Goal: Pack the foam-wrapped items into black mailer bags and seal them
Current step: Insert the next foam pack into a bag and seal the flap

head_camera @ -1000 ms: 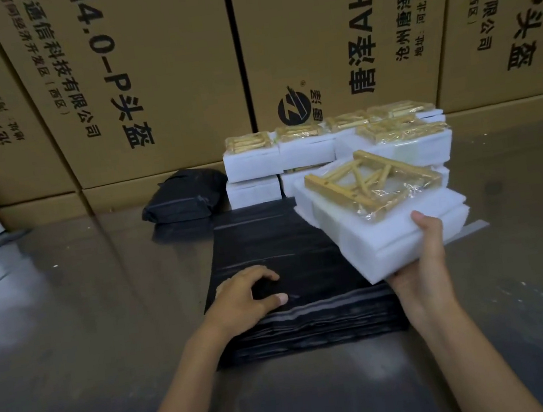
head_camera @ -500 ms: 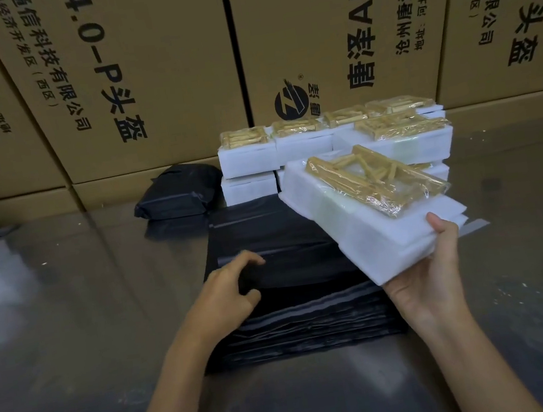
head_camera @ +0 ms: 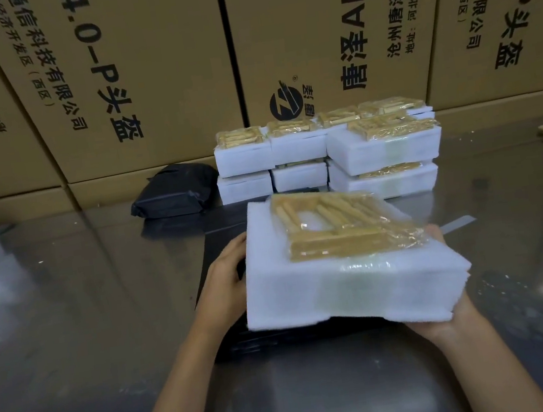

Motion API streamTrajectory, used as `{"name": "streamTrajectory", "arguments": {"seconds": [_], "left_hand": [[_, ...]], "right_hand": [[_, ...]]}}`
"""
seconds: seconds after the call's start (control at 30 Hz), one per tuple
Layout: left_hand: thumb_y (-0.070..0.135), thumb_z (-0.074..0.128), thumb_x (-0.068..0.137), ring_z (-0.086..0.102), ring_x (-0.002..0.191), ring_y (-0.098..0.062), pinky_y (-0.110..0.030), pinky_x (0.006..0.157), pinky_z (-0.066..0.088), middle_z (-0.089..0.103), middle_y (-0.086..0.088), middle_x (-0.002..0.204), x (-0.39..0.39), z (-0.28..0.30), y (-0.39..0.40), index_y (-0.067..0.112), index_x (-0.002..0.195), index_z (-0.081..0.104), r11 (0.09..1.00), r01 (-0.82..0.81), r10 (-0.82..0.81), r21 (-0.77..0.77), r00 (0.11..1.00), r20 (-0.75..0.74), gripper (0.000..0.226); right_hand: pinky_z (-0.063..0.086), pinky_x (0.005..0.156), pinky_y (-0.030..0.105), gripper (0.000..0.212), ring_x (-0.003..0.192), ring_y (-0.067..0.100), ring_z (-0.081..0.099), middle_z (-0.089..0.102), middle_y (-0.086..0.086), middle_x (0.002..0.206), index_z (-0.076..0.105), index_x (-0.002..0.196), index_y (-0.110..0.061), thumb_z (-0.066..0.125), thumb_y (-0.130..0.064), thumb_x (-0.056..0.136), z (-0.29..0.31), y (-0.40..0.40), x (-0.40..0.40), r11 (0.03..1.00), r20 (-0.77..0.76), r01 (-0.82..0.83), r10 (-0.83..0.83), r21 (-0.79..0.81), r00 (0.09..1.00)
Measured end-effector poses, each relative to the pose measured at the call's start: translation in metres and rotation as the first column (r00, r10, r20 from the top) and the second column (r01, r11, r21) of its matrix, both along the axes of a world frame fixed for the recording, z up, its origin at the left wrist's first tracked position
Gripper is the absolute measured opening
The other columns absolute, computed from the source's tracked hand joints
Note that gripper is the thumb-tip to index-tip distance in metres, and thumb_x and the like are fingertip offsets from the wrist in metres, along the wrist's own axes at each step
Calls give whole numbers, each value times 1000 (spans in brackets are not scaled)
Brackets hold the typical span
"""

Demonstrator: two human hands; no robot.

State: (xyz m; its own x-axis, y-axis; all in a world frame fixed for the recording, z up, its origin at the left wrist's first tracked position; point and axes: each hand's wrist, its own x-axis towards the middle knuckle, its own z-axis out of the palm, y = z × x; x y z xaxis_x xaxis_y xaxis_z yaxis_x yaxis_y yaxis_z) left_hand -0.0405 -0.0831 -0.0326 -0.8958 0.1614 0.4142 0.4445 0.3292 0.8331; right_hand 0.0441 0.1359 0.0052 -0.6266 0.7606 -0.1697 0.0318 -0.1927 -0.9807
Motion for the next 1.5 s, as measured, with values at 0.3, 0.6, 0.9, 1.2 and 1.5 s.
{"name": "streamTrajectory", "arguments": {"seconds": [0.3,0.6,0.9,1.2,1.5], "left_hand": [[8,68,91,-5,139,21,-16,120,2,-5,41,151,2,-2,-2,40,154,2,904,-25,-56,-427,983,-176,97],[-12,47,85,-2,137,23,-44,117,25,-2,33,159,12,-1,15,35,157,5,911,-62,11,-408,992,-125,95],[-20,41,82,-5,150,-1,-21,121,5,-4,19,164,29,-8,54,23,157,7,915,32,-164,-403,940,-298,93],[34,57,87,39,132,-13,-37,107,37,49,12,136,-9,77,84,29,135,46,955,-146,106,-259,981,-160,50],[15,49,91,56,82,-26,-30,72,45,62,-8,82,-52,110,135,11,71,63,893,-22,102,-450,983,153,24]], "right_hand": [[50,41,24,67,49,19,68,72,2,59,73,48,-18,36,-23,104,-21,38,11,889,-295,-391,318,-237,901],[57,92,47,59,114,25,68,70,7,125,63,133,-24,62,-59,86,-40,50,-7,702,-452,-617,449,-355,771],[50,100,44,57,119,23,65,68,6,129,52,142,-23,66,-39,90,-44,13,-14,657,-454,-709,566,-257,689],[60,86,40,63,114,22,68,71,3,124,54,135,-28,81,-31,78,-51,7,-11,624,-418,-764,657,-167,628],[61,77,39,65,106,18,71,74,1,116,64,124,-24,84,-36,64,-51,11,-11,662,-364,-745,676,-82,640]]}}
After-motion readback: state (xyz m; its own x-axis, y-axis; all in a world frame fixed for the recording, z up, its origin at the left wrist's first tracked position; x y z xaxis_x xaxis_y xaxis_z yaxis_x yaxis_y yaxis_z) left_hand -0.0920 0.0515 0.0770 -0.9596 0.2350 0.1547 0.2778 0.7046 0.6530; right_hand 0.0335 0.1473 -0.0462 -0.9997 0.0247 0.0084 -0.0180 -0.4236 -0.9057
